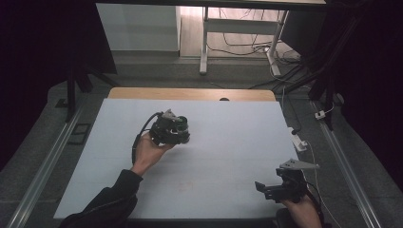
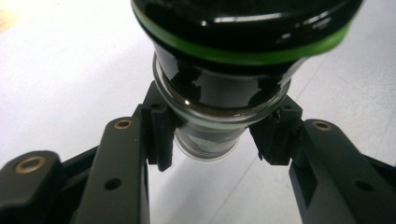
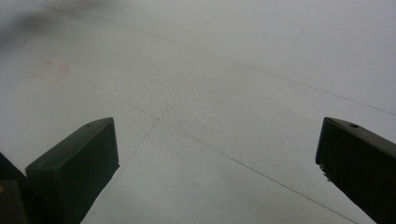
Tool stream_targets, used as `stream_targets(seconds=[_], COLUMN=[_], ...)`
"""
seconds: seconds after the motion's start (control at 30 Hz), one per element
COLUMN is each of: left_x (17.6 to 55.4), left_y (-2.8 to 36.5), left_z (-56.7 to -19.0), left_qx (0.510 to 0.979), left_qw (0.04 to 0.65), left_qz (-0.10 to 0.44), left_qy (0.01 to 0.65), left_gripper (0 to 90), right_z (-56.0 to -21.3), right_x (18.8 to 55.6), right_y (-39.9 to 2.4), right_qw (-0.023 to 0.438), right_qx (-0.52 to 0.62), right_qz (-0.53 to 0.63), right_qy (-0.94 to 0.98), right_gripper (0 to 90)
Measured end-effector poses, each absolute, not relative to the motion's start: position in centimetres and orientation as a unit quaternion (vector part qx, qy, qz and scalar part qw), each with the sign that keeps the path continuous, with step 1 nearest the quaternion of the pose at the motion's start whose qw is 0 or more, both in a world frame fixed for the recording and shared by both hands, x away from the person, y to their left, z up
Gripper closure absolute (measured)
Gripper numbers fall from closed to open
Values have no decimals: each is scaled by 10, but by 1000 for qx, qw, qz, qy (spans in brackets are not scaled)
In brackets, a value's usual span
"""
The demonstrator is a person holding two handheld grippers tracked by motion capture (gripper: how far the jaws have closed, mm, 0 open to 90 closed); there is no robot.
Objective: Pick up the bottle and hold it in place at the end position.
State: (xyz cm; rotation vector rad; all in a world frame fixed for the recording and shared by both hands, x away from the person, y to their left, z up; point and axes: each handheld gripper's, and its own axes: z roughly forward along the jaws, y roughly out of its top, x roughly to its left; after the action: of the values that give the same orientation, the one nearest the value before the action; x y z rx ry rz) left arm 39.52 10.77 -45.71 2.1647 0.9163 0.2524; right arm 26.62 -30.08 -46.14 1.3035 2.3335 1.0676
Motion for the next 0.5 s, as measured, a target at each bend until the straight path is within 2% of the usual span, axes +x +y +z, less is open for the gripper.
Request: stream_targets(seconds=[0.5], left_x=[410], left_y=[83], left_z=[-486], left_qx=[853], left_qw=[367], left_qz=[98], left_qy=[358], left_gripper=[537], right_z=[-461], right_x=[266], right_y=[-299], right_qw=[132], right_qx=[446], right_qz=[364], right_qy=[807], right_gripper=[0])
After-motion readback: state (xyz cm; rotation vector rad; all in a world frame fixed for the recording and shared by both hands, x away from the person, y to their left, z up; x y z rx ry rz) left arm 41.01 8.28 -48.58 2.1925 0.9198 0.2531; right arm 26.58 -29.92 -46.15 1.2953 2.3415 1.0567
